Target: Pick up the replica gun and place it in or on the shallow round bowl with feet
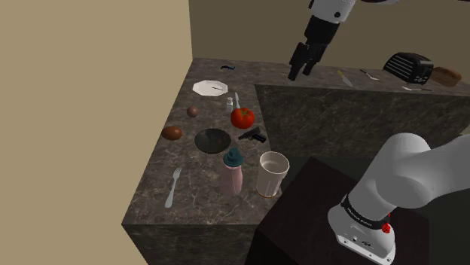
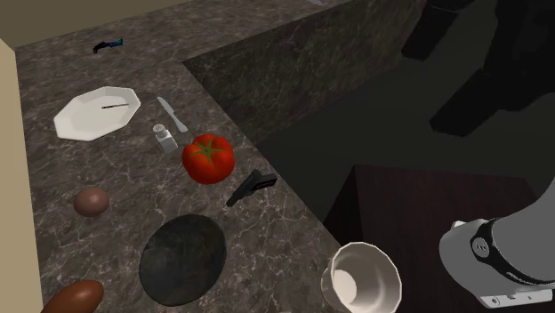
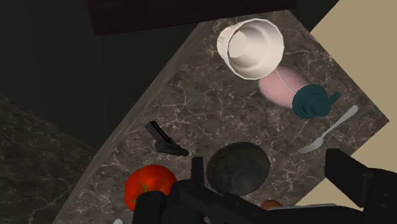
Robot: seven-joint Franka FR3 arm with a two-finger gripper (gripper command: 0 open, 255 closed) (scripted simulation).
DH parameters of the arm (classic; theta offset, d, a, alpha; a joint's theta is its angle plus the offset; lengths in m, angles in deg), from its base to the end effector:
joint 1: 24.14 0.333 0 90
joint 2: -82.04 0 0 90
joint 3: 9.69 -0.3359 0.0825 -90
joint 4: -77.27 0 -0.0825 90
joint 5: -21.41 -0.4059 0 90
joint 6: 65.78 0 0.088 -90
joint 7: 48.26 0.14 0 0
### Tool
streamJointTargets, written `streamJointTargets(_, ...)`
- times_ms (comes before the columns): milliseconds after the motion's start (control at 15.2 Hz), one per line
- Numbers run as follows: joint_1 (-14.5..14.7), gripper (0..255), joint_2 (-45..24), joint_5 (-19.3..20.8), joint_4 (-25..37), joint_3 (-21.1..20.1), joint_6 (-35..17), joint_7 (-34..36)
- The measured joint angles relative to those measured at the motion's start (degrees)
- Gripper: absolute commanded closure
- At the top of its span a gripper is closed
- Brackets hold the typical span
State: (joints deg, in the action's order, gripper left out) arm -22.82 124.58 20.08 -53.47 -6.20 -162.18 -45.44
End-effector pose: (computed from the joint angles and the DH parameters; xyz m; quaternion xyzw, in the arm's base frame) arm 0.3438 -0.0157 0.6051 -0.9963 0.0374 -0.0706 0.0331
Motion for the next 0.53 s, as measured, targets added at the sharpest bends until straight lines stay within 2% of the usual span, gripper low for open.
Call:
streamJointTargets(198, 0.21, 0, -0.71, 0.37, -1.61, 0.91, -2.11, -1.85)
streamJointTargets(528, 0.98, 0, -5.39, 1.73, -5.89, 4.87, -10.33, -9.56)
